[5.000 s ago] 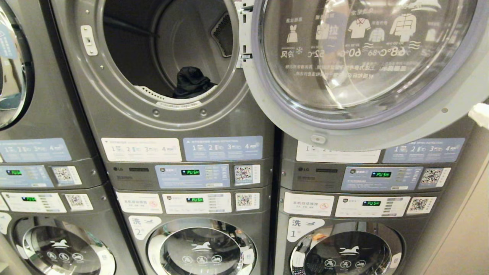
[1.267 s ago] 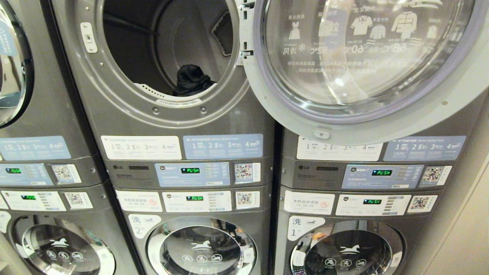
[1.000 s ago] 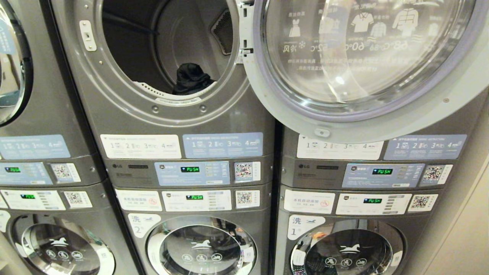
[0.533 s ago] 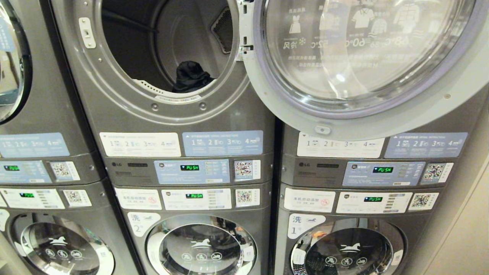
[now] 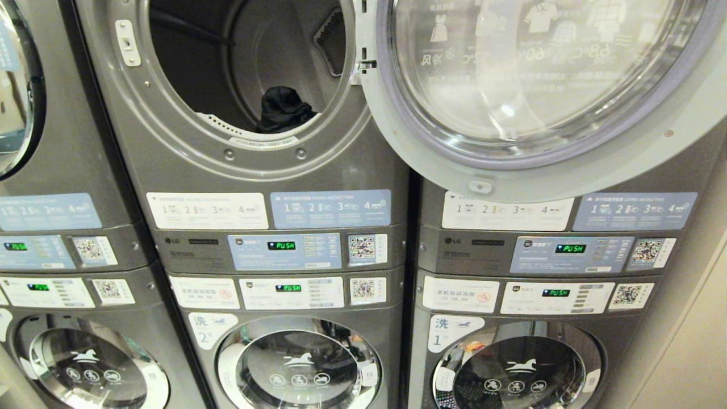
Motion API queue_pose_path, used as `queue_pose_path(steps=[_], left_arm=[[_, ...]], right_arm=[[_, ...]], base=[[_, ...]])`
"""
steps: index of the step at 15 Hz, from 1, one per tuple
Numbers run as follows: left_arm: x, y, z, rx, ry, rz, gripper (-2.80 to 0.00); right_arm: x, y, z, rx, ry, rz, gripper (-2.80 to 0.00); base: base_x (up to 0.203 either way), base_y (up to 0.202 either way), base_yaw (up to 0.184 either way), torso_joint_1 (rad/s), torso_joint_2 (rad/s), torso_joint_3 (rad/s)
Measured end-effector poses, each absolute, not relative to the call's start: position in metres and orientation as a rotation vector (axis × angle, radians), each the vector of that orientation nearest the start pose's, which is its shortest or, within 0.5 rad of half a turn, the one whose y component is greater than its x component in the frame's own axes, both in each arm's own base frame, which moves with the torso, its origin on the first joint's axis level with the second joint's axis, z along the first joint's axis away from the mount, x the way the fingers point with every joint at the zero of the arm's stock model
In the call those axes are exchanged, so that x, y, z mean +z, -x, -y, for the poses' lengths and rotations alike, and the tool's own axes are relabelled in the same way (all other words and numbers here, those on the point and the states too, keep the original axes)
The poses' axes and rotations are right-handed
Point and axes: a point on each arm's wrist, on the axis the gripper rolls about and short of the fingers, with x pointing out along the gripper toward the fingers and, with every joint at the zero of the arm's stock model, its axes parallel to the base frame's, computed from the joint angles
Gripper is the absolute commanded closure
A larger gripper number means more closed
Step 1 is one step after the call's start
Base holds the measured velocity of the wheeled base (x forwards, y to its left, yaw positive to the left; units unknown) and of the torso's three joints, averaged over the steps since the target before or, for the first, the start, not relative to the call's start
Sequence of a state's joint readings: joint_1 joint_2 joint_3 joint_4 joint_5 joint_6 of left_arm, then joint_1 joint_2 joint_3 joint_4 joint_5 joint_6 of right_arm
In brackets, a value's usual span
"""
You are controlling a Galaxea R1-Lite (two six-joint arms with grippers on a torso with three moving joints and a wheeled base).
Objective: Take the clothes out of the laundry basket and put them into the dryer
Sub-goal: Take the clothes out of the basket
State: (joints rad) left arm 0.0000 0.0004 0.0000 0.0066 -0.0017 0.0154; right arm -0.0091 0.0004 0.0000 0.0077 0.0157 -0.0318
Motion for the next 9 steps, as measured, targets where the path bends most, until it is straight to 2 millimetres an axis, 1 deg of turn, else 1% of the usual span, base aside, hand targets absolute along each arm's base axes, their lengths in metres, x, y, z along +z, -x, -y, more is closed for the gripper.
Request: queue_pose_path(steps=[9], left_arm=[[0.0749, 0.0228, 0.0000, -0.002, -0.015, -0.007, 0.00]], right_arm=[[0.0744, 0.0228, -0.0007, 0.012, 0.062, -0.011, 0.00]], base=[[0.000, 0.000, 0.000, -0.075, 0.17, 0.087]])
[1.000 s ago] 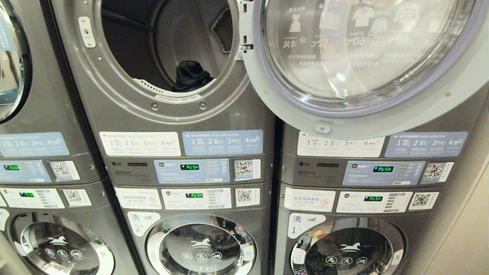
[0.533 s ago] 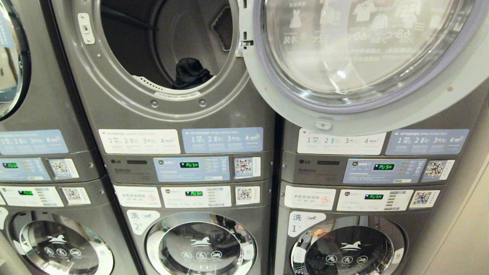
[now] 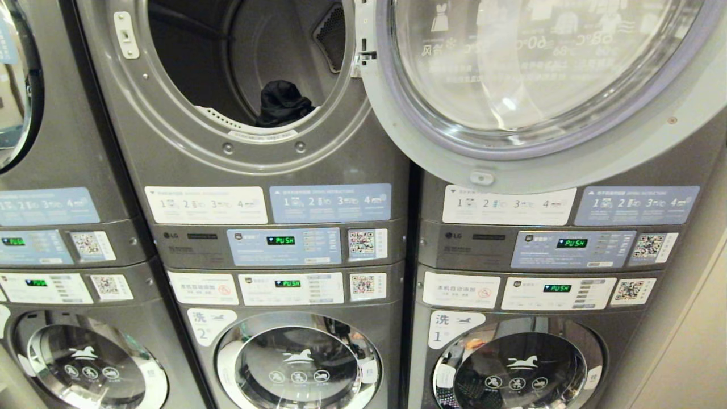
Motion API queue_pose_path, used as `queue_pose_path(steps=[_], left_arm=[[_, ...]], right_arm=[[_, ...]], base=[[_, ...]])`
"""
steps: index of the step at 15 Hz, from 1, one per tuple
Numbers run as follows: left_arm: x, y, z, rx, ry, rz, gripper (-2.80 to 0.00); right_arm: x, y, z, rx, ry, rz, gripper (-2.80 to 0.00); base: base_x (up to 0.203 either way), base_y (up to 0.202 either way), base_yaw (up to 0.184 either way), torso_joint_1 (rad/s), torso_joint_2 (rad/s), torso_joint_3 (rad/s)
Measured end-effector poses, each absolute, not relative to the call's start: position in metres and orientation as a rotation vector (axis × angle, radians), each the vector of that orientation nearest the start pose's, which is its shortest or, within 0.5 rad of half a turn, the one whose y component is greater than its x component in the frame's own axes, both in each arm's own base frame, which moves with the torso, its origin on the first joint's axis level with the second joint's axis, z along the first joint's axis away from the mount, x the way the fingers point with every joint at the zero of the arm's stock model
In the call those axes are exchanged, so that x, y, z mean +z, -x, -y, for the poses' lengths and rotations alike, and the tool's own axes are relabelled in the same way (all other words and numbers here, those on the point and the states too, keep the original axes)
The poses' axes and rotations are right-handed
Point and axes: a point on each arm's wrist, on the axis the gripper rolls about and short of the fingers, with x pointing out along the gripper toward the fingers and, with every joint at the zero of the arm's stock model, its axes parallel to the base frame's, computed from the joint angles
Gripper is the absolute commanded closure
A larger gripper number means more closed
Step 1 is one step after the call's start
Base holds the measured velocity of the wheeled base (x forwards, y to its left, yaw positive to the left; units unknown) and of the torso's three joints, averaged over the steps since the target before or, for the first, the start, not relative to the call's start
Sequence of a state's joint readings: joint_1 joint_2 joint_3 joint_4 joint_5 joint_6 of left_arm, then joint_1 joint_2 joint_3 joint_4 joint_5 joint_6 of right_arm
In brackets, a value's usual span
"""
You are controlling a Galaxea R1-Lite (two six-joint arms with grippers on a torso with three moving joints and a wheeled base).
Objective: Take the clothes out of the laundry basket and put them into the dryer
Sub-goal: Take the clothes out of the basket
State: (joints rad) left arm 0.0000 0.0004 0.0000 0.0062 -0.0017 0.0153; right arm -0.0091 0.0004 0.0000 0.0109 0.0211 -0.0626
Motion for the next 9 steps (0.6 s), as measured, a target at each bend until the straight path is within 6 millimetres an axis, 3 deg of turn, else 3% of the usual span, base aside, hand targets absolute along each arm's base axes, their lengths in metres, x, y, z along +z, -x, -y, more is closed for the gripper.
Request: queue_pose_path(steps=[9], left_arm=[[0.0748, 0.0228, 0.0000, -0.002, -0.015, -0.007, 0.00]], right_arm=[[0.0744, 0.0228, -0.0006, 0.011, 0.039, -0.011, 0.00]], base=[[0.000, 0.000, 0.000, -0.112, 0.25, 0.135]])
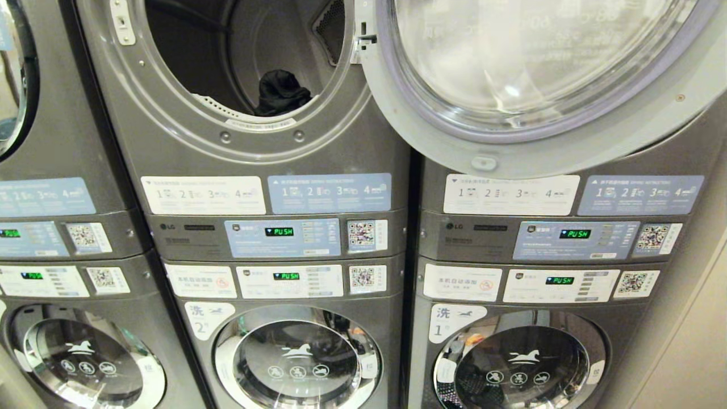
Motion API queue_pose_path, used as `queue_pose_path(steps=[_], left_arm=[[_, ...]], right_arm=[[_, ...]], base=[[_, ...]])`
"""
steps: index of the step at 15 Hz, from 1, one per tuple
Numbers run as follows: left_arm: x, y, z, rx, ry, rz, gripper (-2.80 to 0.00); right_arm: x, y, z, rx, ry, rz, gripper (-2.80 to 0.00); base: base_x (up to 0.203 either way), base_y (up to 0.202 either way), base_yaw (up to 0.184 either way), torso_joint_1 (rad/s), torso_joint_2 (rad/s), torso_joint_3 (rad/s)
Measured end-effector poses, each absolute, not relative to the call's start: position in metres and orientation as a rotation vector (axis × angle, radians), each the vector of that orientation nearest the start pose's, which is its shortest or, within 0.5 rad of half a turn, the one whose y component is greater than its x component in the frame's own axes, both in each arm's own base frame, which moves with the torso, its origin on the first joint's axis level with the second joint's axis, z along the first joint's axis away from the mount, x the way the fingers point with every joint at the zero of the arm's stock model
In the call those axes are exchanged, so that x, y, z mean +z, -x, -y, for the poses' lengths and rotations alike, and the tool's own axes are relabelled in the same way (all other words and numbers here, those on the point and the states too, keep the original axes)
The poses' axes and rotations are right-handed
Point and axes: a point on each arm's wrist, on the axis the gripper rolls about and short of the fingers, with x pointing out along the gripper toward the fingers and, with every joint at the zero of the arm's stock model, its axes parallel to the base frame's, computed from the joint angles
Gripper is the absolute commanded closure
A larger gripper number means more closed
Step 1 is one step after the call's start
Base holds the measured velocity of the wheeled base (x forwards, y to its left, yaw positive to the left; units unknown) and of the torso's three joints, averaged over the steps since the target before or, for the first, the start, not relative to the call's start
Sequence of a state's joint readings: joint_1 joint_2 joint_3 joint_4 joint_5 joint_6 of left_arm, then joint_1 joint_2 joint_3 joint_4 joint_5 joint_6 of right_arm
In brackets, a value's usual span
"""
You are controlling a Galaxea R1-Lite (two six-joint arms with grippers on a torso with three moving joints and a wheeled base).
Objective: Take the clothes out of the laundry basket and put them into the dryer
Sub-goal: Take the clothes out of the basket
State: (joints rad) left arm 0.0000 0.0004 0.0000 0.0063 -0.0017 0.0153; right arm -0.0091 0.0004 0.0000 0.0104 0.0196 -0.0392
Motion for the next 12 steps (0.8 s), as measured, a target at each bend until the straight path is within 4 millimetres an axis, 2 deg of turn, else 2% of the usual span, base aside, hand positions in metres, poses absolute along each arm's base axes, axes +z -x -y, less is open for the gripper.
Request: queue_pose_path(steps=[12], left_arm=[[0.0749, 0.0228, 0.0000, -0.002, -0.015, -0.007, 0.00]], right_arm=[[0.0745, 0.0228, -0.0006, 0.009, 0.019, -0.010, 0.00]], base=[[0.000, 0.000, 0.000, -0.139, 0.32, 0.170]])
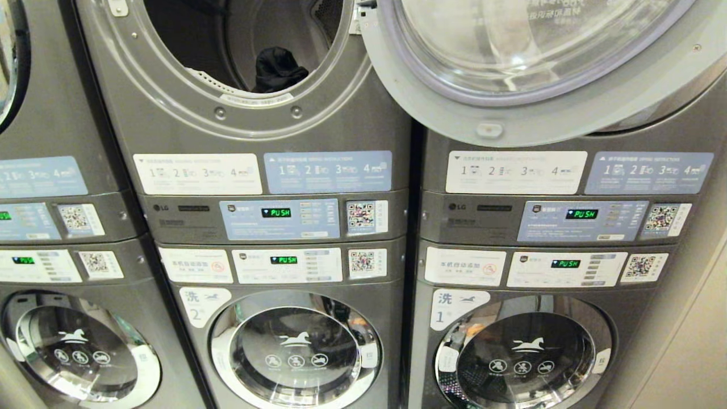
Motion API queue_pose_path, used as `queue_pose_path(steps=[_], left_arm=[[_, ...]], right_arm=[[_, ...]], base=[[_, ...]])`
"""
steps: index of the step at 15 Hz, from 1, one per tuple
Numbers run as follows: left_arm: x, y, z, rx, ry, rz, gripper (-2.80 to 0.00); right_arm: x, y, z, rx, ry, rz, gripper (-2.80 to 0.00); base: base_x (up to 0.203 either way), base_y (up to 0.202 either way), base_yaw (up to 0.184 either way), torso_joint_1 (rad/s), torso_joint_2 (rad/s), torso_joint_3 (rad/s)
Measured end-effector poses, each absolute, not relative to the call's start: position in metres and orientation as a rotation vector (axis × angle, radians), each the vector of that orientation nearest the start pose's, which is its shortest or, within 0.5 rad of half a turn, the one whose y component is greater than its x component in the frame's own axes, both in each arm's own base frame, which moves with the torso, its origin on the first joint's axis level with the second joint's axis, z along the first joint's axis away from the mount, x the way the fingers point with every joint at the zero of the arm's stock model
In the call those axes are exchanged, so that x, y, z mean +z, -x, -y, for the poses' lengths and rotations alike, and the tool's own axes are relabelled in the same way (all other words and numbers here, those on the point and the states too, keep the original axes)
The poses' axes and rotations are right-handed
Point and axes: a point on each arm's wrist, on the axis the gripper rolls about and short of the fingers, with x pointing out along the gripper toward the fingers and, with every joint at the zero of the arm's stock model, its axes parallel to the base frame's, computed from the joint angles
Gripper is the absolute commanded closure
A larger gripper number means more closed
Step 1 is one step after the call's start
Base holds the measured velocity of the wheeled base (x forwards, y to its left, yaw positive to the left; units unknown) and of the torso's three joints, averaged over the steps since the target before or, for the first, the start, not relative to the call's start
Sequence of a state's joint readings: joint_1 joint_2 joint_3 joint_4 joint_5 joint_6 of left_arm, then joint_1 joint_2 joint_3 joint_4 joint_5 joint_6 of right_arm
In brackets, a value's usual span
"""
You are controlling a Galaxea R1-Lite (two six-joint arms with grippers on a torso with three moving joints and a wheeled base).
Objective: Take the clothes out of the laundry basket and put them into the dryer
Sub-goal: Take the clothes out of the basket
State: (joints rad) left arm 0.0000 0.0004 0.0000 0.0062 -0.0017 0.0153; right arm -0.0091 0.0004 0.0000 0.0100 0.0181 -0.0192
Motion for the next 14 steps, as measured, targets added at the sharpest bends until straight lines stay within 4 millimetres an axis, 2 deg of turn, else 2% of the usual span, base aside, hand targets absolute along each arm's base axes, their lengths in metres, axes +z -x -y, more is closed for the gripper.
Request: queue_pose_path(steps=[8, 14], left_arm=[[0.0749, 0.0228, 0.0000, -0.002, -0.016, -0.007, 0.00], [0.0749, 0.0228, 0.0000, -0.002, -0.015, -0.007, 0.00]], right_arm=[[0.0746, 0.0228, -0.0006, 0.009, 0.019, -0.009, 0.00], [0.0745, 0.0228, -0.0006, 0.009, 0.019, -0.010, 0.00]], base=[[0.000, 0.000, 0.000, -0.155, 0.36, 0.204], [0.000, 0.000, 0.000, -0.222, 0.54, 0.314]])
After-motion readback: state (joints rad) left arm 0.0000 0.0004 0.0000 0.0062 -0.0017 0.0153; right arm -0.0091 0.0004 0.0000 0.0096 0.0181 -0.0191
